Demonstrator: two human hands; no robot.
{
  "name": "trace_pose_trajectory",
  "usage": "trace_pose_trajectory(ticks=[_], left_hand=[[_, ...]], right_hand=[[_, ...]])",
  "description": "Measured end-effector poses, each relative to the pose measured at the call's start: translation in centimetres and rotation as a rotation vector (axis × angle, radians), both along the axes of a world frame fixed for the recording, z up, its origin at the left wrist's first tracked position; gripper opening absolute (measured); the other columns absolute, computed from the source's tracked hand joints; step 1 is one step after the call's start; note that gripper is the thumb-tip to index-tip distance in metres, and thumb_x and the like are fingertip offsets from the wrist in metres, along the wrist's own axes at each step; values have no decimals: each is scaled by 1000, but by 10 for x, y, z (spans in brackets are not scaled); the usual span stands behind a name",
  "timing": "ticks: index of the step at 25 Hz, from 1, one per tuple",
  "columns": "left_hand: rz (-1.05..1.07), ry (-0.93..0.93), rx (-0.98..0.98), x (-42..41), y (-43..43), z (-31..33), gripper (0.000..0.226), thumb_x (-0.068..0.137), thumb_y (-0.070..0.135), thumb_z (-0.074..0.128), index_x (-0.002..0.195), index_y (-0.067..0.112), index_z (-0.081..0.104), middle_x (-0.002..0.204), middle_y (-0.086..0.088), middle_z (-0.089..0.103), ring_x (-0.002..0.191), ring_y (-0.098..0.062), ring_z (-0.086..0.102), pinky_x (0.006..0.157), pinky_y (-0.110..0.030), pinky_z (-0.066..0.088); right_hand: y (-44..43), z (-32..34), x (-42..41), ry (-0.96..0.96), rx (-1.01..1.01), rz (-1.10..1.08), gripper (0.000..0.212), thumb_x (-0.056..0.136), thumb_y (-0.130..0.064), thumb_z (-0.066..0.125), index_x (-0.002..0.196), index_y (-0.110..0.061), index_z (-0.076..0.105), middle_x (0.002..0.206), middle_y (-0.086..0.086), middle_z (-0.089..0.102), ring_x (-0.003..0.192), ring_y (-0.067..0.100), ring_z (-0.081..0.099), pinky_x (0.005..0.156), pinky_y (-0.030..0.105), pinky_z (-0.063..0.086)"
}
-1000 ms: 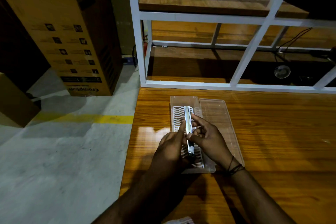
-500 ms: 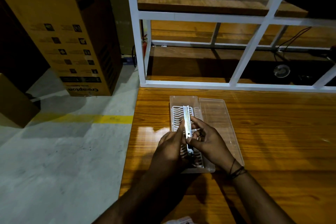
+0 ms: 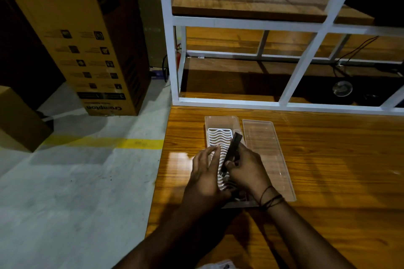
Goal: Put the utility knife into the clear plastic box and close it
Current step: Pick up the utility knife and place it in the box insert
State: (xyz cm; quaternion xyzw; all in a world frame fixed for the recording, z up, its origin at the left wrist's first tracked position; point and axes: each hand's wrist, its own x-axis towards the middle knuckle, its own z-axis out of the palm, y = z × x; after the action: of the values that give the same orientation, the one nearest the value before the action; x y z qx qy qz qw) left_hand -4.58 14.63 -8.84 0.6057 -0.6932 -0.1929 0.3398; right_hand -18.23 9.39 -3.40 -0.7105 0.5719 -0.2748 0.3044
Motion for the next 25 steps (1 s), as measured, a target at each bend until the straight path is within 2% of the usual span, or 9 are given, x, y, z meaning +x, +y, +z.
trace_pose_trajectory(ticks=[2, 3, 6, 10, 13, 16, 20, 22, 25], left_hand=[[9, -16, 12, -1, 0, 0, 109, 70, 61, 76, 160, 23, 26, 162, -1, 26, 149, -20, 20, 123, -38, 29], [16, -21, 20, -1, 0, 1, 112, 70, 61, 77, 160, 24, 23, 163, -1, 24, 150, -19, 18, 123, -38, 28], [38, -17, 39, -2, -1, 2, 122, 66, 67, 79, 162, 27, 14, 167, -1, 12, 153, -21, 11, 123, -35, 22], [39, -9, 126, -3, -2, 5, 133, 69, 67, 78, 160, 32, -13, 170, 3, -21, 156, -15, -15, 126, -34, 5], [10, -11, 152, -2, 1, 9, 133, 73, 64, 77, 160, 23, -15, 161, 9, -32, 148, -8, -24, 122, -29, -5], [2, -3, 167, 0, 0, 11, 127, 79, 56, 77, 160, 20, -13, 157, 11, -33, 144, -5, -25, 120, -24, -8], [5, -31, 150, 0, -3, 9, 127, 73, 69, 64, 162, 16, -9, 163, 5, -28, 155, -15, -20, 121, -18, -16], [4, -27, 154, 0, -2, 10, 125, 76, 62, 71, 162, 16, -8, 168, 0, -23, 157, -19, -16, 123, -23, -11], [-1, -2, 167, 0, -1, 13, 124, 79, 53, 79, 161, 19, -8, 169, 1, -21, 157, -18, -13, 118, -21, -10]], right_hand=[[-7, 6, 3, -10, 65, -21, 43, 81, -8, 66, 122, -21, 61, 91, -4, 71, 76, 8, 65, 59, 3, 41], [-11, 9, 4, 7, 93, -11, 44, 82, -9, 67, 124, -21, 60, 94, -2, 72, 79, 11, 67, 60, 4, 42], [-21, 15, 10, 103, 171, 36, 42, 82, -16, 67, 124, -19, 58, 113, 9, 73, 100, 28, 69, 77, 24, 51], [-31, 6, 23, 217, 203, 18, 40, 84, -27, 64, 122, -16, 59, 122, 12, 69, 110, 32, 65, 86, 32, 52], [-35, 0, 30, 317, 195, -9, 38, 84, -23, 63, 121, -11, 58, 120, 18, 67, 110, 35, 65, 89, 39, 56], [-34, -5, 35, 388, 178, -11, 32, 88, -19, 61, 118, -6, 62, 120, 20, 66, 111, 36, 64, 88, 38, 54], [-34, -11, 36, 403, 171, -42, 32, 89, -17, 60, 118, -4, 61, 120, 22, 65, 112, 39, 63, 89, 39, 53], [-35, -11, 36, 393, 177, -62, 33, 89, -18, 61, 119, -5, 61, 120, 21, 65, 112, 39, 63, 89, 39, 53], [-35, -9, 36, 396, 191, -63, 33, 88, -16, 62, 119, -4, 62, 119, 21, 65, 111, 39, 64, 90, 39, 54]])
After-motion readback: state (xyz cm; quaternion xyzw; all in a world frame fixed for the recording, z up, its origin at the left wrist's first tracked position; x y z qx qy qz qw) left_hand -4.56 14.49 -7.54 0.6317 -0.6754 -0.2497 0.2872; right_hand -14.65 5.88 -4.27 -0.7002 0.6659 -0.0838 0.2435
